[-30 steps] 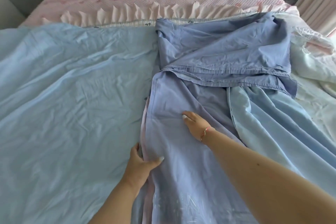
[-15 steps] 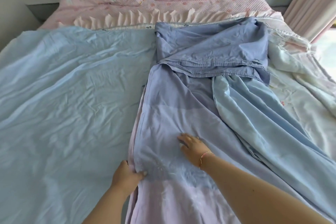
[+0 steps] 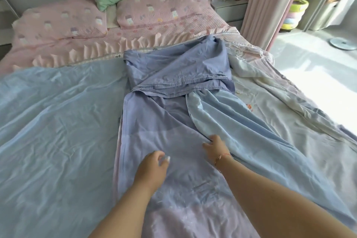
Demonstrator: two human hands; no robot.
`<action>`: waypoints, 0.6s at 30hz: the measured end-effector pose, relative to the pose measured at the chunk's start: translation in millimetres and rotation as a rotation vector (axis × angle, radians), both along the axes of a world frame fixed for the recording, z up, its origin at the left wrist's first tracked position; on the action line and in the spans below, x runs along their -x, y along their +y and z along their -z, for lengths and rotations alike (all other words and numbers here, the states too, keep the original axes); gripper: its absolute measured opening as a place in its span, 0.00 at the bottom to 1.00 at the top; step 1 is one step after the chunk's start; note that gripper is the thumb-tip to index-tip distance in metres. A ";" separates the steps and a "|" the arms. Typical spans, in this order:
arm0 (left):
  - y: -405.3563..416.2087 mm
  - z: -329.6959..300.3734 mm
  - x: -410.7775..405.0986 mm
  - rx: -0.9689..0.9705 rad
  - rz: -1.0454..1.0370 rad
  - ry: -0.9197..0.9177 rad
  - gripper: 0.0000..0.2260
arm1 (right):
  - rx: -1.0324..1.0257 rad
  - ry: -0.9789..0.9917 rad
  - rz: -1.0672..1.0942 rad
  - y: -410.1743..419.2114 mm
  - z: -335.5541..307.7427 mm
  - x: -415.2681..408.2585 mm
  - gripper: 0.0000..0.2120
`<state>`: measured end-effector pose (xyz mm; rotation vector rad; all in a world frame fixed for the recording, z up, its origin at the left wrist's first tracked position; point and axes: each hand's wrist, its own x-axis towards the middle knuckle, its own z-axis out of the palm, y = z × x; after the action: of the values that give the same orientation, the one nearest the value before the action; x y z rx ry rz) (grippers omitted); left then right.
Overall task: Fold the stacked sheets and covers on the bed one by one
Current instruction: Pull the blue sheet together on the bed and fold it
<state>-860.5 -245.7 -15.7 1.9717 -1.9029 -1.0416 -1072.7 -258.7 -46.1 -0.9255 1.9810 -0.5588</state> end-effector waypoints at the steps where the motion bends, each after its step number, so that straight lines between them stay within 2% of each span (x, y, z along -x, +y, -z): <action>1: -6.8 -4.3 18.2 -0.023 0.037 0.039 0.15 | 0.019 0.113 -0.038 -4.3 -3.0 7.1 0.18; 5: -31.9 -19.2 81.1 -0.153 0.080 0.246 0.19 | 0.130 0.512 -0.226 -33.7 -10.0 35.7 0.26; 8: -59.1 -12.9 115.3 -0.291 -0.038 0.432 0.27 | 0.068 0.697 -0.428 -61.2 1.0 56.5 0.28; 9: -68.3 -8.1 123.9 -0.315 -0.080 0.471 0.31 | 0.042 0.713 -0.486 -69.4 6.2 62.4 0.26; 11: -89.0 4.2 142.2 -0.319 -0.157 0.521 0.38 | 0.001 0.610 -0.531 -87.6 17.4 79.6 0.15; 13: -103.7 12.1 156.2 -0.311 -0.223 0.562 0.40 | -0.012 0.358 -0.456 -98.7 26.7 99.1 0.04; 15: -114.2 14.3 170.9 -0.287 -0.290 0.595 0.41 | 0.065 0.163 -0.359 -102.4 26.5 116.0 0.06; 18: -131.9 31.1 192.9 -0.286 -0.390 0.649 0.51 | 0.122 -0.009 -0.090 -115.8 24.0 151.6 0.11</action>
<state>-1053.4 -377.6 -46.8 1.7216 -1.0335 -1.6295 -1224.3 -374.4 -70.1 -1.0798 1.9038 -0.6368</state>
